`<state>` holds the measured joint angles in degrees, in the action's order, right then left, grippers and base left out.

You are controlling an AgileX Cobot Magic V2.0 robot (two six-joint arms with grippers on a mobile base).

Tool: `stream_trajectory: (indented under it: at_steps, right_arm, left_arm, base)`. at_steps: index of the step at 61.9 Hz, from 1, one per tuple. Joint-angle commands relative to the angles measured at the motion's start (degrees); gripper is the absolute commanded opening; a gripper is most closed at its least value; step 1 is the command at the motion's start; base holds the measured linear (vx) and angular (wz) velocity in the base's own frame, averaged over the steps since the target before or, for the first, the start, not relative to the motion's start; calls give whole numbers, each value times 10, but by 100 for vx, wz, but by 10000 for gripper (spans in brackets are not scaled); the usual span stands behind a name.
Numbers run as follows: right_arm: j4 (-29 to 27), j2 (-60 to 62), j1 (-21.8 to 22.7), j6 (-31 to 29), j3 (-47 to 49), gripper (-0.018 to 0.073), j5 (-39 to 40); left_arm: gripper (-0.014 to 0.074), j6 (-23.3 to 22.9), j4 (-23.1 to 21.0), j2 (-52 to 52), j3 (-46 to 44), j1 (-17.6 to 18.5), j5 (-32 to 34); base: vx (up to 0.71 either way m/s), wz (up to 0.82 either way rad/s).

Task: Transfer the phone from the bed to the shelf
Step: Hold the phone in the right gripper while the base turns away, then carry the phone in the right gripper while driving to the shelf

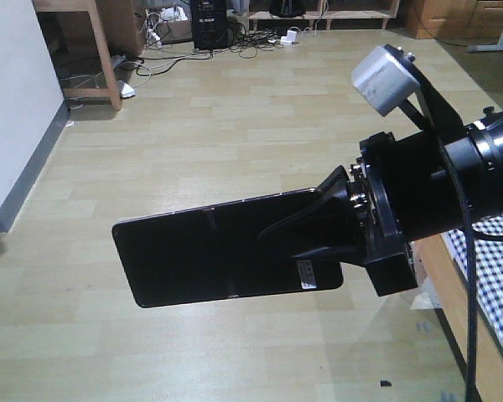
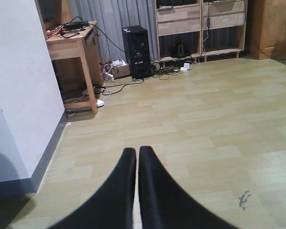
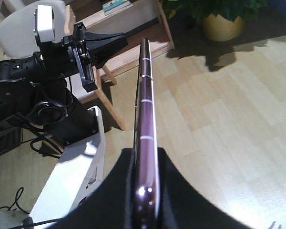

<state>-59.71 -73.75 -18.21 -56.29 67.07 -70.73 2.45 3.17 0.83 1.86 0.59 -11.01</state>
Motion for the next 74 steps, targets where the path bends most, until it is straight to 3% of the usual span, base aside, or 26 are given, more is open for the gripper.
stream_trajectory:
  at_steps: [1, 74]
  right_arm:
    - [-49, 15, 0, -4, 15, -1, -31]
    - [-49, 15, 0, -4, 15, -1, -31]
  left_arm:
    - [1, -2, -3, 5, -15, 1, 42]
    - [1, -2, -3, 5, -15, 1, 42]
  base:
    - [31, 1]
    - [38, -1]
